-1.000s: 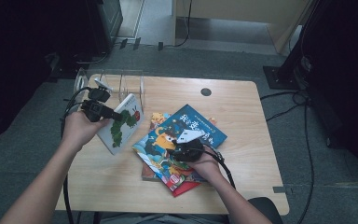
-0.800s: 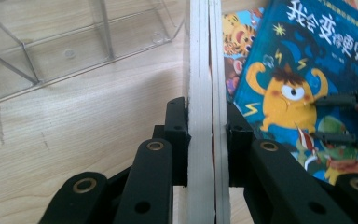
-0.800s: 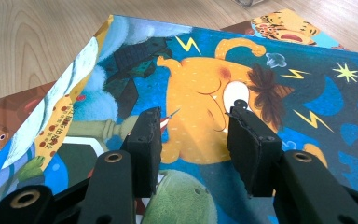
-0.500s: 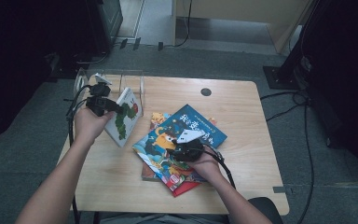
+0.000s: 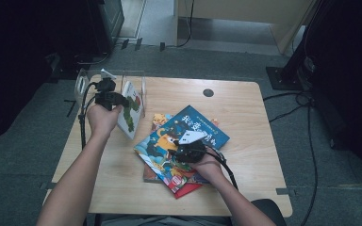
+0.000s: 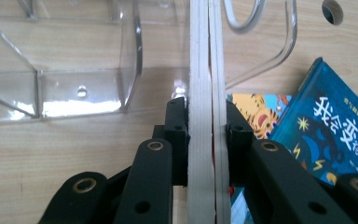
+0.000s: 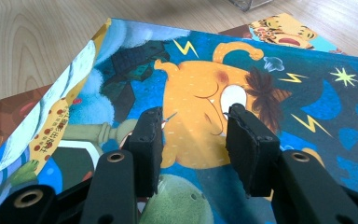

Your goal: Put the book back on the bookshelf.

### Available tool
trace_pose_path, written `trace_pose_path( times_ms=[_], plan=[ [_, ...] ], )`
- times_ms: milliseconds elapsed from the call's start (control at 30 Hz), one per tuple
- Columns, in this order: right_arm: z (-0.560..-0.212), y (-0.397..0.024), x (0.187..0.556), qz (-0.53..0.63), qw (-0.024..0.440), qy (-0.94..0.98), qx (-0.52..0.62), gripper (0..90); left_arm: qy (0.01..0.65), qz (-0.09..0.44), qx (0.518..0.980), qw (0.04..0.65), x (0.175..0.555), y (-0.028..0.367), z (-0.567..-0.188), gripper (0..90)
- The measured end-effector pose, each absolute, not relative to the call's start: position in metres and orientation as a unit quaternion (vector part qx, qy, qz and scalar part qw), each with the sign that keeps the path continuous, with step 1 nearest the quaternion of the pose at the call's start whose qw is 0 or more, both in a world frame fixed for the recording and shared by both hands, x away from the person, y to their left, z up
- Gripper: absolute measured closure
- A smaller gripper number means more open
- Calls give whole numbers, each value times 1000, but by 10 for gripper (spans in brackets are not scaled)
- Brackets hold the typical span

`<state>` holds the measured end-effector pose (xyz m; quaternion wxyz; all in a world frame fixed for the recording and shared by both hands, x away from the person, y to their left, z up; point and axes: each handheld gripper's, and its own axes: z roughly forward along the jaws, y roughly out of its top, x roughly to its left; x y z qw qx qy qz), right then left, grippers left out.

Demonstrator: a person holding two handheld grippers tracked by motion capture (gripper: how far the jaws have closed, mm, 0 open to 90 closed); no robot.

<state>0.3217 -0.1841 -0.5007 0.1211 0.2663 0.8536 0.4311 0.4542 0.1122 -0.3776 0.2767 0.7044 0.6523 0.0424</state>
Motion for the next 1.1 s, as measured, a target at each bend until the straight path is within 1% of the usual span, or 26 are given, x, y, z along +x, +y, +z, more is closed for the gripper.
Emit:
trace_pose_path(
  times_ms=[133,233,267,300,333,500,800,1100],
  plan=[
    [-501,-184,321,431,122,853,267,566,662,36,694,281,461,110,-378,777],
    [-501,-183,321,431,122,854,265,572,664,41,692,279,467,107,-379,776],
    [-501,-183,321,432,122,853,265,576,662,53,693,280,471,107,-379,776],
    [-501,-183,321,432,122,853,265,576,662,53,693,280,471,107,-379,776],
    [-501,-182,321,434,122,853,262,580,670,61,683,284,475,108,-380,776],
    [-501,-182,322,435,122,853,261,582,677,61,674,288,484,108,-381,776],
    [-502,-182,322,437,122,853,260,579,683,60,669,287,502,97,-386,775],
    [-502,-182,322,437,123,853,260,580,685,66,668,281,509,94,-391,774]
  ],
)
